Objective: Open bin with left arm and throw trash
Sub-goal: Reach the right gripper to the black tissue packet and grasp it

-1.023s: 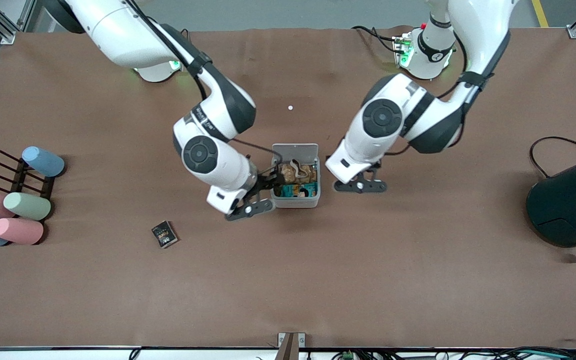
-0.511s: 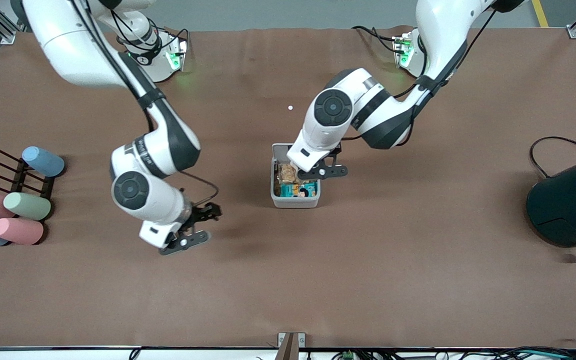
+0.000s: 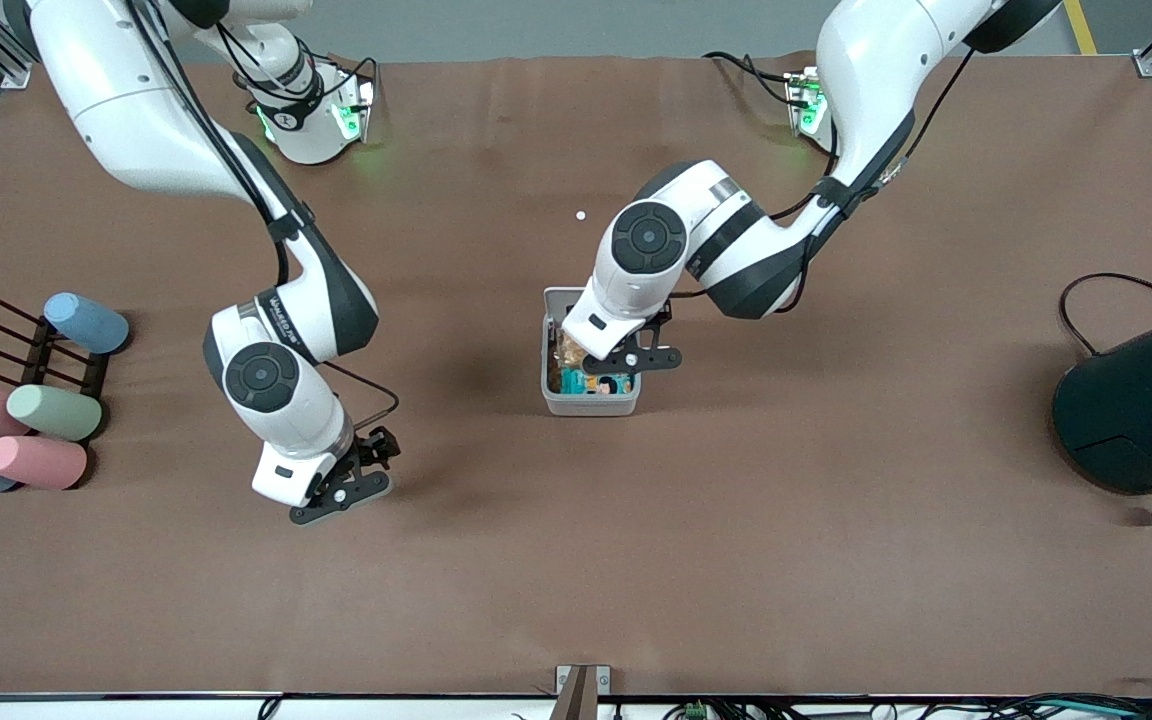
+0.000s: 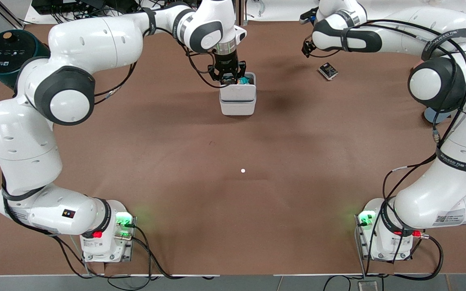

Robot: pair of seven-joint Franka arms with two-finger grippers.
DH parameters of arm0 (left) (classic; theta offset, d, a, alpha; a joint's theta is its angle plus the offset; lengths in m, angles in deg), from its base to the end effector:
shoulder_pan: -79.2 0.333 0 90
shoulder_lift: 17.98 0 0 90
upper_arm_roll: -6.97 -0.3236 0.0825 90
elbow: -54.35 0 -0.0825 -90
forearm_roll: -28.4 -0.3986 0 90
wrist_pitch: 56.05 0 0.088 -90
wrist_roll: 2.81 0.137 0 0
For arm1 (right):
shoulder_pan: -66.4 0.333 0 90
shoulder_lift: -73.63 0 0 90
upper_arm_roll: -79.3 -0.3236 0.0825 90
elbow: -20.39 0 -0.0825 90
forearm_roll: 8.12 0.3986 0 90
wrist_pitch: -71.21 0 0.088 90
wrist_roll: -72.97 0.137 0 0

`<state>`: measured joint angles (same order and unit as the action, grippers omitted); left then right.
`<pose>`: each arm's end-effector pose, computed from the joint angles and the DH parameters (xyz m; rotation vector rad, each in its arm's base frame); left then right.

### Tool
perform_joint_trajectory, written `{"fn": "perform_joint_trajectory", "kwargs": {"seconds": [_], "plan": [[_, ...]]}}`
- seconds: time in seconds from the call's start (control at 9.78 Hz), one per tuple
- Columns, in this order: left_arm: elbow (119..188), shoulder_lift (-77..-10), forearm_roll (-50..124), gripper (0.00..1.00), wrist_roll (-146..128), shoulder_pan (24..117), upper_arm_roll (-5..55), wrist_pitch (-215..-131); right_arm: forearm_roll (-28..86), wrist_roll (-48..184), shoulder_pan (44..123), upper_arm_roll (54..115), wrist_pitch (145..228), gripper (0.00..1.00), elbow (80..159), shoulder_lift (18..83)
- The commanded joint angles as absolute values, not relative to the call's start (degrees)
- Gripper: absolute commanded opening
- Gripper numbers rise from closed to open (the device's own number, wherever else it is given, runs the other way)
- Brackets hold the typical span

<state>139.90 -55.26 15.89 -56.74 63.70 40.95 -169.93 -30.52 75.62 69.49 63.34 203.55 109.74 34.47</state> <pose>0.5223 -0.4853 0.3036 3.0721 0.1119 -0.2236 0.7052 0.1983 0.2326 2.9453 0.7022 0.1890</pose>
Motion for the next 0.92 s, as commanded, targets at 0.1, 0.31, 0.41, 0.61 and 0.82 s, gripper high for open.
{"fn": "perform_joint_trajectory", "kwargs": {"seconds": [0.1,0.31,0.41,0.61,0.82], "plan": [[137.0,-57.8,13.3,0.99,-56.8,62.8,40.6,-169.7,-32.6,66.4,64.5,62.3,209.3,1.00,111.9,32.3],[136.8,-57.1,12.4,0.99,-56.8,63.3,40.6,-169.6,-32.6,63.4,63.2,62.3,209.9,1.00,111.9,30.9],[136.3,-56.3,12.3,0.99,-56.6,63.8,40.6,-169.1,-32.6,61.8,62.9,62.3,210.4,1.00,111.9,30.1],[134.4,-53.3,10.3,0.99,-52.8,66.8,40.8,-163.1,-32.7,59.9,61.1,62.3,211.5,1.00,111.9,28.7],[134.6,-46.9,10.4,0.99,-44.7,71.3,41.1,-156.2,-32.5,55.2,60.7,62.3,213.5,1.00,111.8,27.9]]}}
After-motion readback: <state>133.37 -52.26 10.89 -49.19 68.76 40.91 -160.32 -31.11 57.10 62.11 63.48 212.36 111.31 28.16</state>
